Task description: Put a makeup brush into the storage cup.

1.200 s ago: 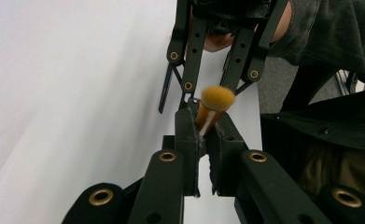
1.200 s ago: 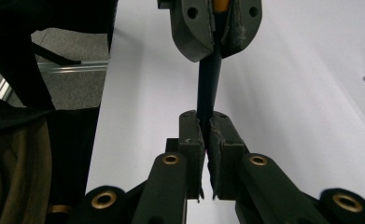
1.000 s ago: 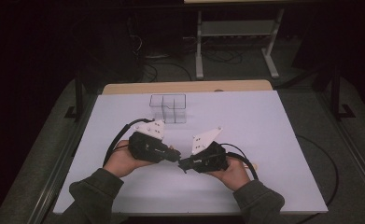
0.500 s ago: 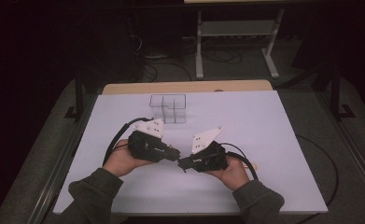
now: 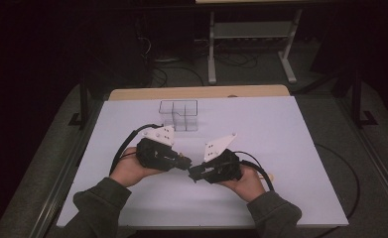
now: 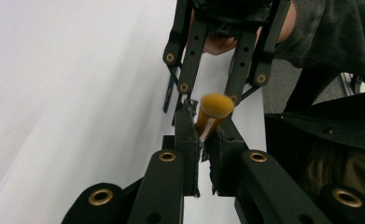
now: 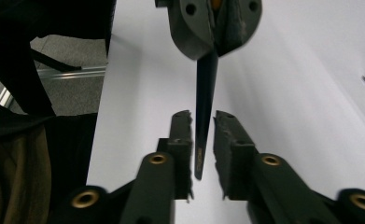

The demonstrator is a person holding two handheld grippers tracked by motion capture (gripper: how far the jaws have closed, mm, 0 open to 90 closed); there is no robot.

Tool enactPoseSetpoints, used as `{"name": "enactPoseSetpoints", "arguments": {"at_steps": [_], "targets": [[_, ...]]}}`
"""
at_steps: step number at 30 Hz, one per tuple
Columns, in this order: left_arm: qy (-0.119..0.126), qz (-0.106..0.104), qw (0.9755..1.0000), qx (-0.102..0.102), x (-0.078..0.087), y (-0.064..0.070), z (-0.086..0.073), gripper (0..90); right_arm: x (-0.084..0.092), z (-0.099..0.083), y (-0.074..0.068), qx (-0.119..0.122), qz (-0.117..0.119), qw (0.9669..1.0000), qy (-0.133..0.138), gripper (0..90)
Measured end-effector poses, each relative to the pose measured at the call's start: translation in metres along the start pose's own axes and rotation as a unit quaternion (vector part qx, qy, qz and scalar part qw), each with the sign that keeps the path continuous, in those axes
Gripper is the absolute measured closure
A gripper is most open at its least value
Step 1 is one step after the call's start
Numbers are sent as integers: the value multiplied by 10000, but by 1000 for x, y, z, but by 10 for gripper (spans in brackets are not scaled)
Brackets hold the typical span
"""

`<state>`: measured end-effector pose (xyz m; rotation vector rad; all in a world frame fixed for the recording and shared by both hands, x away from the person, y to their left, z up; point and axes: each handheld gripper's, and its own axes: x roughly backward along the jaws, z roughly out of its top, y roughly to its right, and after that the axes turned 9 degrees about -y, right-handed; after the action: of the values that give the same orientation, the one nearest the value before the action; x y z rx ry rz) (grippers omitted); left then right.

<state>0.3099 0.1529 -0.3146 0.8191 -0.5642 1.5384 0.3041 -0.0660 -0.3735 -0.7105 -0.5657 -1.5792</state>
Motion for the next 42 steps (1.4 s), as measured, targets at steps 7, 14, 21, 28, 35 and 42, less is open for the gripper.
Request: {"name": "enactPoseSetpoints", "arguments": {"at_steps": [7,14,21,28,35,42], "targets": [[-18,84,9999,91,3,-6,-3,830,11,-10,7,-358,-72,9993,-43,619],[16,150,9996,245,7,-18,-7,830,30,-34,13,-787,-313,9964,-84,522],[4,167,9992,356,8,-27,-10,830,46,-56,16,-1151,-431,9924,-31,478],[-14,176,9986,501,11,-39,-11,830,58,-79,21,-1423,-622,9878,-71,431],[10,203,9981,577,16,-51,-12,830,64,-89,23,-1533,-706,9856,-52,407],[71,193,9969,753,20,-63,-12,830,74,-102,25,-1671,-816,9826,-4,373]]}}
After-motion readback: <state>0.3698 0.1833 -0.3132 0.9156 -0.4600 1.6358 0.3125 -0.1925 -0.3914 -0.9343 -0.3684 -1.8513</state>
